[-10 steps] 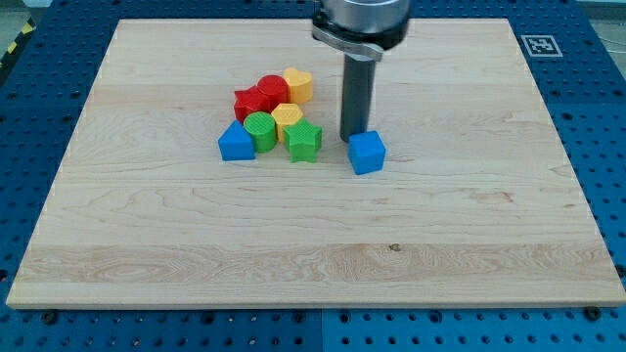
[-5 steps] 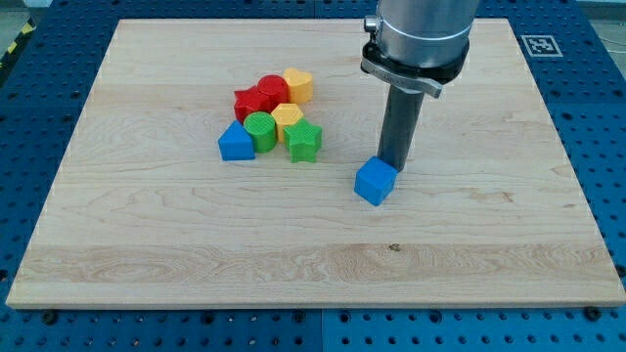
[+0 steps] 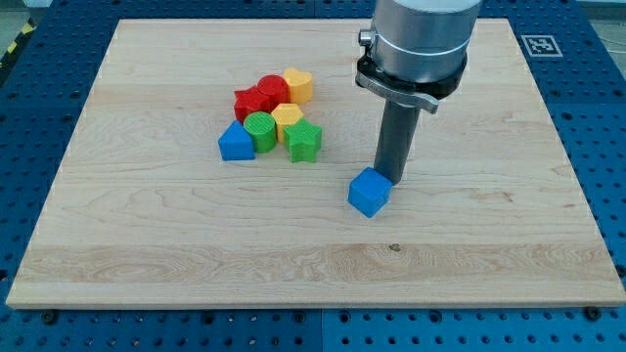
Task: Slide the blue cube to the bottom side
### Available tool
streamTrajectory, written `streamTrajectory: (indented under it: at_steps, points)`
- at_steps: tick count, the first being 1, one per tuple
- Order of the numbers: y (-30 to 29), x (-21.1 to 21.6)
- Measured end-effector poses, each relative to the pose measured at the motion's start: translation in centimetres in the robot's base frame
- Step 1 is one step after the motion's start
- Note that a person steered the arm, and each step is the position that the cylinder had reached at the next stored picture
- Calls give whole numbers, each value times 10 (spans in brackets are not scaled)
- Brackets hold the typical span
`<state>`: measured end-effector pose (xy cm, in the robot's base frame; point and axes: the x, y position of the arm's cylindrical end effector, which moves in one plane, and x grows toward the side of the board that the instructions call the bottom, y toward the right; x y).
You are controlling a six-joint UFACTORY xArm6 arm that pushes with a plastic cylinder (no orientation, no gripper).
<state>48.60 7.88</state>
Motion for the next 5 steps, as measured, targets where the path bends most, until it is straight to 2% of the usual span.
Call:
streamTrajectory:
  at_steps: [1, 2, 3, 4, 5]
  points:
    - [-1, -10]
    - [-28, -31]
    - [-40, -22]
    - [-29, 3]
    - [-16, 5]
